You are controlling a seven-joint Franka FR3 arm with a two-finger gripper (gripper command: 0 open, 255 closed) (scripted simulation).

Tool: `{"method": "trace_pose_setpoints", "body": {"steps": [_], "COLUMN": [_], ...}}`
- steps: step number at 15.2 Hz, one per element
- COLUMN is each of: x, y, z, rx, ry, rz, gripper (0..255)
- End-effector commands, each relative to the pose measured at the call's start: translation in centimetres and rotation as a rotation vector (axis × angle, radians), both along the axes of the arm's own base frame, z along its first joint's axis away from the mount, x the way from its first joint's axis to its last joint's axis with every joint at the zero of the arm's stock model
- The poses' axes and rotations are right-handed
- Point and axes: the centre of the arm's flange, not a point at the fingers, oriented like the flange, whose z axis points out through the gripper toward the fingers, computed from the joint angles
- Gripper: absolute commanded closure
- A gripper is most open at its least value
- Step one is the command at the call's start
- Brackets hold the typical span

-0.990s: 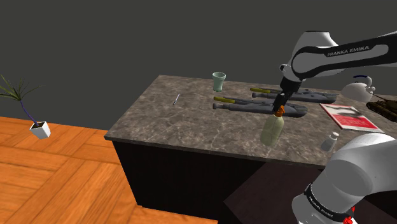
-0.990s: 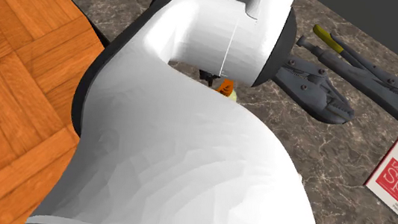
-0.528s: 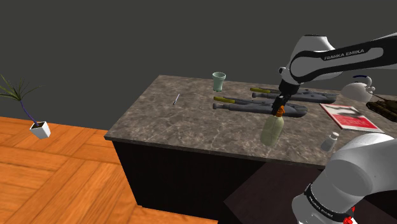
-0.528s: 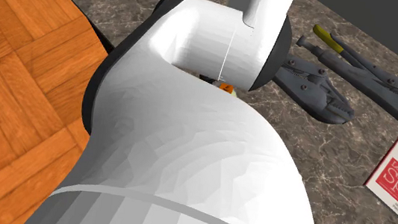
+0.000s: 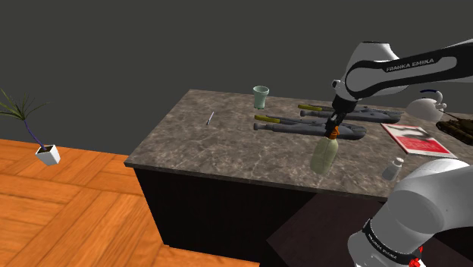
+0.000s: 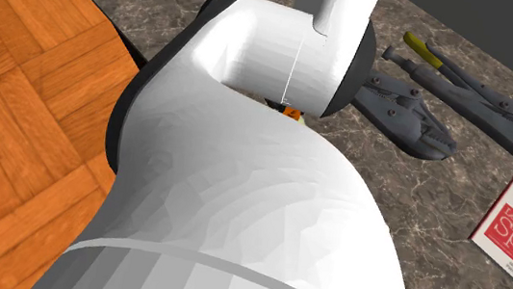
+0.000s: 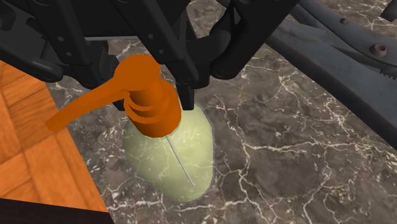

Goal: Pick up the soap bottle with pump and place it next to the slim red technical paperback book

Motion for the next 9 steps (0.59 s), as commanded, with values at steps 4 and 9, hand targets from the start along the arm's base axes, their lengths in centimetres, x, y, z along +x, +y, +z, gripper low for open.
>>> {"method": "trace_pose_setpoints", "body": {"steps": [4, 9], "x": [0.0, 0.0], "y": [0.0, 0.0], "z": [0.0, 2.6], "rx": [0.0, 0.0], "ry": [0.0, 0.0], "rz": [0.0, 0.0], "gripper": [255, 255]}}
